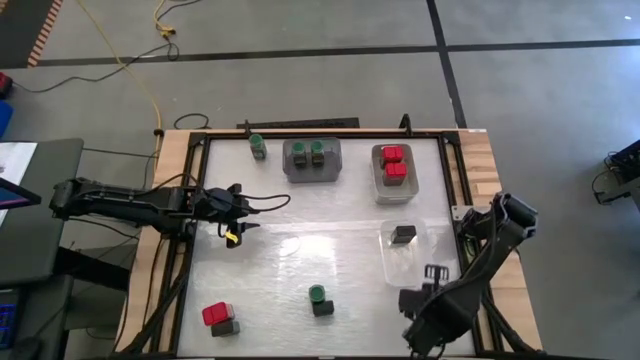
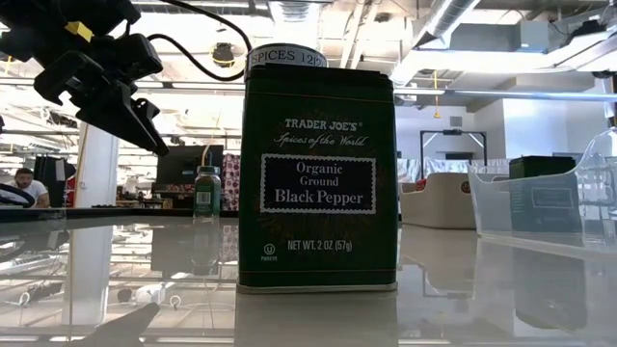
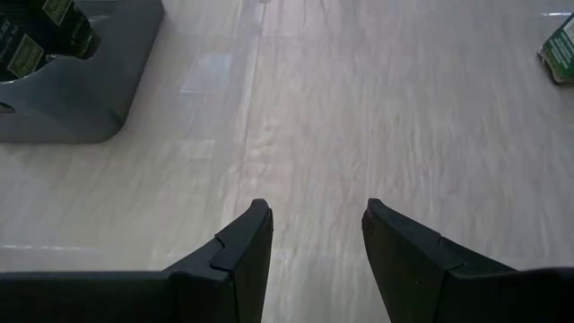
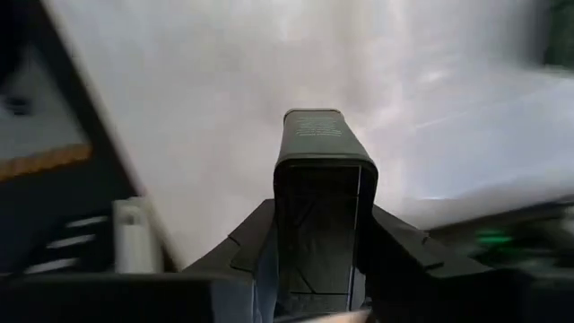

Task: Sort spices by type
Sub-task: Put the bottom right black seasoning can into the white transparent bin

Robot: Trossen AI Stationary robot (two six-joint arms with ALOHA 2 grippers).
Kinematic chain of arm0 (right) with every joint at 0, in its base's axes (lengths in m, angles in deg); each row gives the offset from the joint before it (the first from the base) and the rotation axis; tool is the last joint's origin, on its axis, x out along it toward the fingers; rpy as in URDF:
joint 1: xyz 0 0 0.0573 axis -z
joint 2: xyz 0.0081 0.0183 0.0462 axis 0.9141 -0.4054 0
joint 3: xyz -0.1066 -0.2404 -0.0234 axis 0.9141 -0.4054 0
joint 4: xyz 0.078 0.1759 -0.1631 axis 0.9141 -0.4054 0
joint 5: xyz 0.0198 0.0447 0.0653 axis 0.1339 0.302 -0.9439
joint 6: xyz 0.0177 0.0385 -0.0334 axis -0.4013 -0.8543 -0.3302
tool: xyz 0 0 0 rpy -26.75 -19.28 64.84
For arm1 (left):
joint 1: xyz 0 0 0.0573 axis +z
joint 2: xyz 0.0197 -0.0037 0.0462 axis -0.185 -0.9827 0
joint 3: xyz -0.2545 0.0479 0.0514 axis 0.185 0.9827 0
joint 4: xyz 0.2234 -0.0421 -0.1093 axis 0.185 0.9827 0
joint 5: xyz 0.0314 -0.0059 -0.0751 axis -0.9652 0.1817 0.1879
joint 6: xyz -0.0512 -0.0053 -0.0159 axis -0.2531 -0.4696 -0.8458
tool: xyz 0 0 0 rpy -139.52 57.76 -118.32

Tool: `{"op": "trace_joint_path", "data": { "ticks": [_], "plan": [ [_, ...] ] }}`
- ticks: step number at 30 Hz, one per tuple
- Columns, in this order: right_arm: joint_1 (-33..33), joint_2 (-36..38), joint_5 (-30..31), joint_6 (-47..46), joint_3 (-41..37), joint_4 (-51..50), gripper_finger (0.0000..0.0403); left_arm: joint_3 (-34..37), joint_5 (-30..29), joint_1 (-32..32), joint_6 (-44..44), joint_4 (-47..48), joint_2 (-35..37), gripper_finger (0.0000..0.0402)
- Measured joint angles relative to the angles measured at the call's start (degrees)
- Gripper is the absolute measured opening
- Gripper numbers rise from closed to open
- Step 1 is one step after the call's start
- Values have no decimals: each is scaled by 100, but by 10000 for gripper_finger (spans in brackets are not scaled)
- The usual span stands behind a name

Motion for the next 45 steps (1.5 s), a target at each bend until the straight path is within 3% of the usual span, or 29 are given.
{"op": "trace_joint_path", "data": {
  "ticks": [5,8,13,21,25,29,36,45],
  "plan": [
    [230,337,748,1014,202,-66,150,0,0,-2,107,1,0,167],
    [456,676,1047,1169,187,-314,150,0,-2,0,107,0,0,167],
    [800,1316,1512,2536,-23,-256,150,0,-2,0,186,4,1,167],
    [1474,2049,1495,3676,-1298,190,150,0,-2,-2,194,4,2,167],
    [1707,2407,1015,4288,-2219,1205,150,0,-2,-2,194,2,1,167],
    [2017,2699,764,4336,-2873,1498,150,0,-2,0,194,2,0,167],
    [2493,2861,506,4805,-3314,2003,150,0,-2,-1,194,2,0,167],
    [2973,2784,76,4762,-3694,2555,150,0,-2,0,194,2,1,167]
  ]
}}
